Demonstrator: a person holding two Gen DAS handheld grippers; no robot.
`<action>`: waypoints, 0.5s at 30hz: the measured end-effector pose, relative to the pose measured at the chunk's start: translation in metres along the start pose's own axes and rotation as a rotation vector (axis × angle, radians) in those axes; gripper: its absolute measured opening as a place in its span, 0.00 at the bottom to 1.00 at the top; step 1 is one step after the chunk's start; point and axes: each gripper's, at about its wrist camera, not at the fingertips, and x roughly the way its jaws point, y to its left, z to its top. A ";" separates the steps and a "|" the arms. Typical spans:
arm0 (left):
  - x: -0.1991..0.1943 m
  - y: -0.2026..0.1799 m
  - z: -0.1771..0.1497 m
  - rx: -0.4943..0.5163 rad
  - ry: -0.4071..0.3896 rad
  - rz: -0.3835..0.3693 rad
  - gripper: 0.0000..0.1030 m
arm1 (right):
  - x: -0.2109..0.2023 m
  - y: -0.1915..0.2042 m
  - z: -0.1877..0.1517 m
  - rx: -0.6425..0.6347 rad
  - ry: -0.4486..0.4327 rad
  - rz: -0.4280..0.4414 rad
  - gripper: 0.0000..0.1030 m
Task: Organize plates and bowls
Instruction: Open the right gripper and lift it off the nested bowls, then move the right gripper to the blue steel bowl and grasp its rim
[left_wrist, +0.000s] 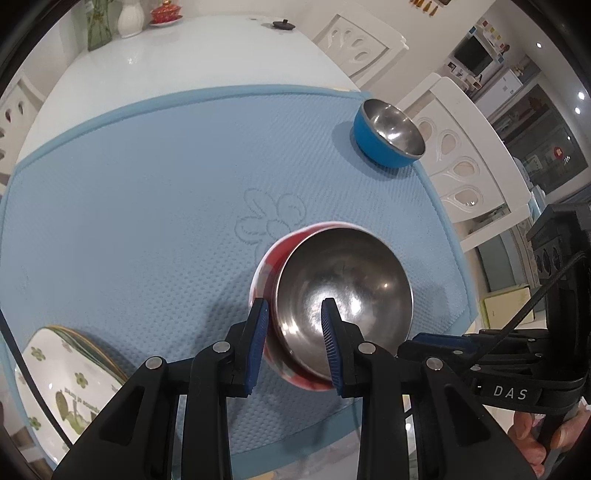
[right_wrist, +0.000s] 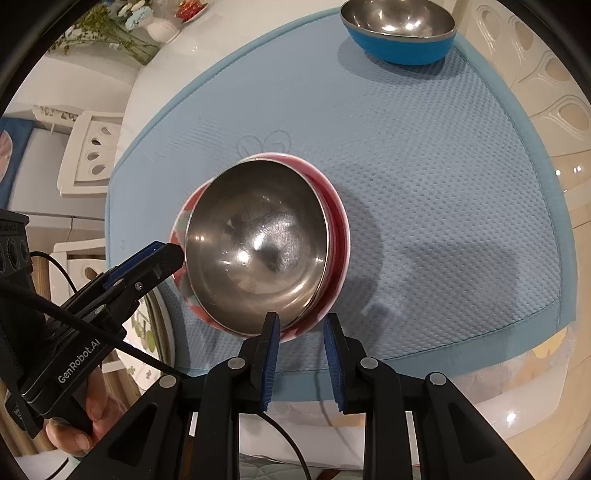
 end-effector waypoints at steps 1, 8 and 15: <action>0.000 -0.002 0.002 0.006 -0.002 0.003 0.26 | -0.001 -0.001 0.000 -0.001 0.000 0.004 0.23; 0.001 -0.014 0.015 0.032 -0.012 0.010 0.27 | -0.015 -0.011 0.008 0.003 -0.019 0.036 0.23; 0.006 -0.035 0.055 0.067 -0.033 0.000 0.27 | -0.044 -0.034 0.026 0.041 -0.113 0.054 0.23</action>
